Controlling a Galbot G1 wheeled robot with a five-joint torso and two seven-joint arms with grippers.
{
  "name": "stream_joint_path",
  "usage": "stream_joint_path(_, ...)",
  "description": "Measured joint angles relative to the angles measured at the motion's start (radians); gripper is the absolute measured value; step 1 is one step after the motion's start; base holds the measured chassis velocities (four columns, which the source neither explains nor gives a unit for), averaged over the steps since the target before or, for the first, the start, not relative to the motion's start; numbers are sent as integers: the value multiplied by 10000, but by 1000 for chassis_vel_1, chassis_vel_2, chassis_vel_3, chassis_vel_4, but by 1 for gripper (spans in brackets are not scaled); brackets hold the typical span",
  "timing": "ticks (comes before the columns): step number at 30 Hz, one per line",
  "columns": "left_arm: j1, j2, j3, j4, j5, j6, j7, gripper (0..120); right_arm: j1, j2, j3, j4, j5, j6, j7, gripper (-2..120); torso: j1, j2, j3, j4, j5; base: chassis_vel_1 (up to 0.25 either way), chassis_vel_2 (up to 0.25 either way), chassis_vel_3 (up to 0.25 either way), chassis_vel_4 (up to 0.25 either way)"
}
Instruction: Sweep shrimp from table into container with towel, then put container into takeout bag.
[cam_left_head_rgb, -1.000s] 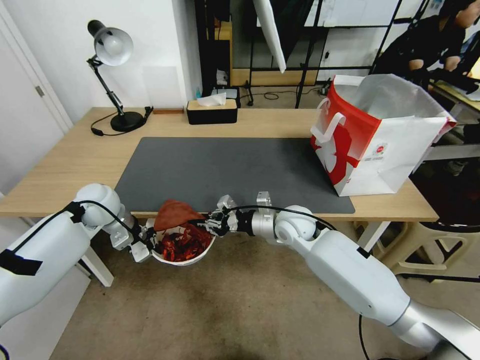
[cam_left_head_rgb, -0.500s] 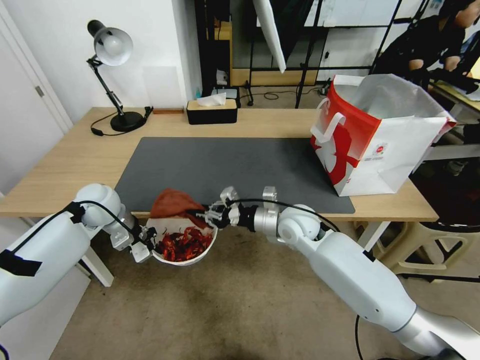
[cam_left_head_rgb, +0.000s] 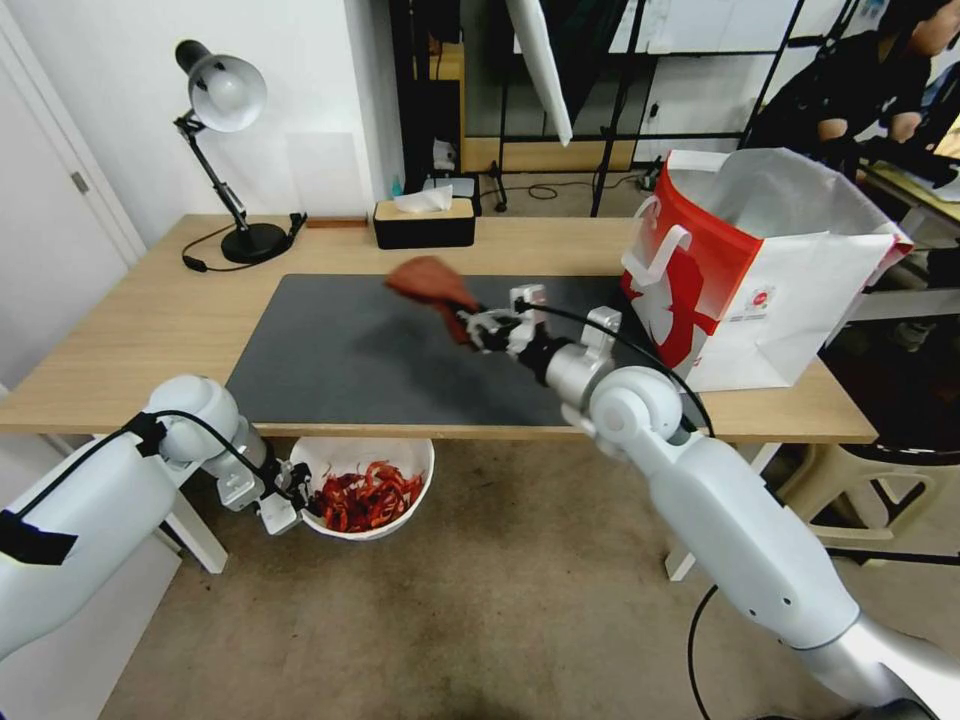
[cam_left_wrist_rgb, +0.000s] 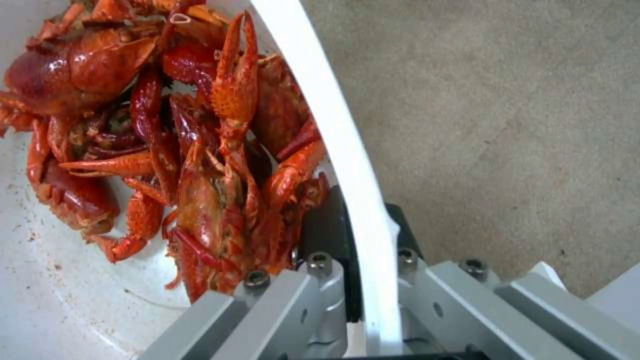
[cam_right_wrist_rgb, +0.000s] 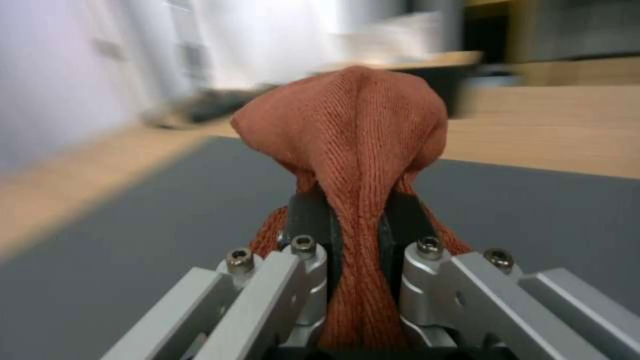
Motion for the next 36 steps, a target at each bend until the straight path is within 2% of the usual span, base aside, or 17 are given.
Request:
stream_joint_path(6,13,-48,5,-39,56,5,-13,0,-461,-17,283,-51,-1088,-292,2365,7,0,0,0,0,0,0,0,0,0)
stream_joint_path(8,12,-54,11,-50,63,8,-13,0,-533,-18,345,-61,-1098,-376,2605,9,0,0,0,-1,0,0,0,0,0)
stream_joint_path(10,21,-53,18,-84,75,13,-13,0,-652,-46,472,-18,-913,-645,2784,20,0,0,0,1,0,0,0,0,0)
stream_joint_path(11,21,-53,18,-84,75,13,-13,0,-652,-46,472,-18,-913,-645,2784,20,0,0,0,1,0,0,0,0,0)
stream_joint_path(13,49,-41,21,-108,80,18,-12,0,-718,-58,599,105,-545,-924,2907,30,0,0,0,2,0,0,0,0,0)
stream_joint_path(14,49,-41,21,-108,80,18,-12,0,-718,-58,599,105,-545,-924,2907,30,0,0,0,2,0,0,0,0,0)
stream_joint_path(15,69,-30,21,-122,82,21,-12,0,-741,-59,648,167,-389,-1046,2991,37,-1,0,0,2,0,0,0,0,0)
stream_joint_path(17,83,-24,19,-135,82,23,-11,0,-761,-67,672,211,-328,-1139,3008,40,0,0,0,3,0,0,0,0,0)
stream_joint_path(20,169,9,-5,-196,83,35,-9,0,-828,-77,732,386,-168,-1334,3174,57,-1,0,0,2,-1,0,0,0,0)
stream_joint_path(21,169,9,-5,-196,83,35,-9,0,-828,-77,732,386,-168,-1334,3174,57,-1,0,0,2,-1,0,0,0,0)
stream_joint_path(23,236,60,-32,-254,83,48,-10,0,-870,-85,736,449,-168,-1416,3421,67,0,0,0,3,-1,0,0,0,0)
stream_joint_path(25,257,70,-39,-268,83,53,-9,0,-889,-96,736,461,-175,-1415,3482,70,0,0,0,3,-1,0,0,0,0)
stream_joint_path(27,322,87,-93,-315,84,65,-10,0,-976,-128,746,516,-176,-1301,3522,80,0,0,-1,2,-2,0,0,0,0)
stream_joint_path(29,359,95,-135,-332,90,68,-9,0,-1026,-147,762,545,-176,-1220,3522,83,0,0,0,2,-1,0,0,0,0)
stream_joint_path(31,487,99,-279,-364,105,69,-9,0,-1340,-286,796,711,-256,-695,3449,95,0,0,0,4,-1,0,0,0,0)
stream_joint_path(33,550,103,-333,-378,108,66,-9,0,-1572,-387,830,825,-330,-355,3304,97,0,0,-1,3,-1,0,0,0,0)
stream_joint_path(36,717,125,-461,-386,133,28,-35,0,-2643,-800,1073,1337,-802,1169,2414,100,-1,0,-1,0,1,0,0,0,0)
